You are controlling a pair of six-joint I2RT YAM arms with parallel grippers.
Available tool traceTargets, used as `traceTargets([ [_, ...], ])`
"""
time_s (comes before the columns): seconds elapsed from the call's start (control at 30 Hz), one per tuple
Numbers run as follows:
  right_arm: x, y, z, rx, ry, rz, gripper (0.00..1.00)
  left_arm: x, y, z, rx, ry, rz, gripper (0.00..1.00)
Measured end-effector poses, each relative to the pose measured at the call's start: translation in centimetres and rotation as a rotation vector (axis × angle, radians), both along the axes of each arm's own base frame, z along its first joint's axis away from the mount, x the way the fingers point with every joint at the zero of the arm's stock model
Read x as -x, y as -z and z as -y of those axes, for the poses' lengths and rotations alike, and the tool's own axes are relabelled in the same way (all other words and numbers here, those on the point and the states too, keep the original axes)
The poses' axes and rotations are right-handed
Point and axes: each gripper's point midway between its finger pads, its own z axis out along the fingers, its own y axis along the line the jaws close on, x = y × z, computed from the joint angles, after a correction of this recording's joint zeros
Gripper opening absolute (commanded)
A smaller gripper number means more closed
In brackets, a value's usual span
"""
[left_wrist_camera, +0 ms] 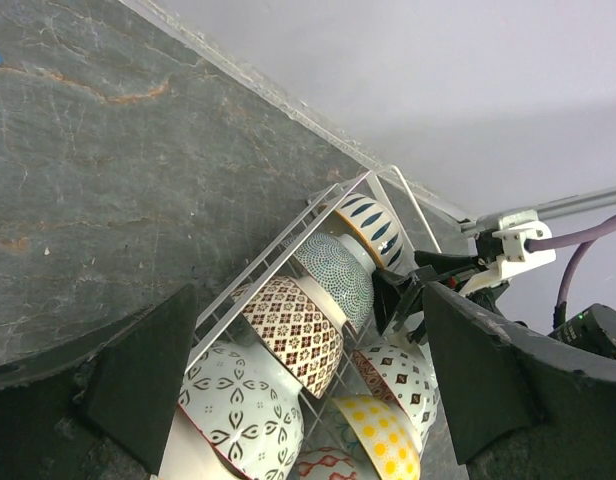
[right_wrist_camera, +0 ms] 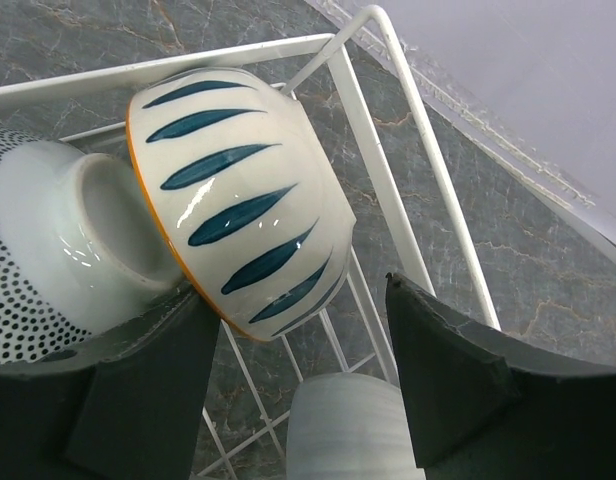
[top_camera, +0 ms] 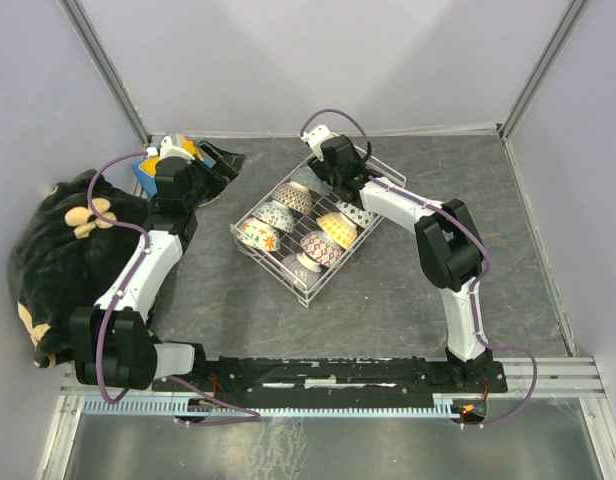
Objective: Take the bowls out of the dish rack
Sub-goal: Pick up the bowl from the dish rack.
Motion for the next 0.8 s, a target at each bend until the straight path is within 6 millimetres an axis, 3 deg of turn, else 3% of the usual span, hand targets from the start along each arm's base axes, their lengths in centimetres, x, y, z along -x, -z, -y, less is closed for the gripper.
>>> traceTargets([
  [0.17, -0.1, -0.2, 0.0, -0.005, 0.003, 0.010, 0.73, -0.2, 0.3, 0.0, 0.001, 0.002, 0.003, 0.99],
  [0.43, -0.3, -0.4, 0.0, -0.009, 0.007, 0.019, 0.72, -0.3, 2.6, 0.5, 0.003, 0.027, -0.040, 0.99],
  [0.8, -0.4, -0.7, 0.3, -0.011, 0.026, 0.042, 0.69, -0.5, 2.5, 1.1, 0.013, 0.061, -0.020, 0.99],
])
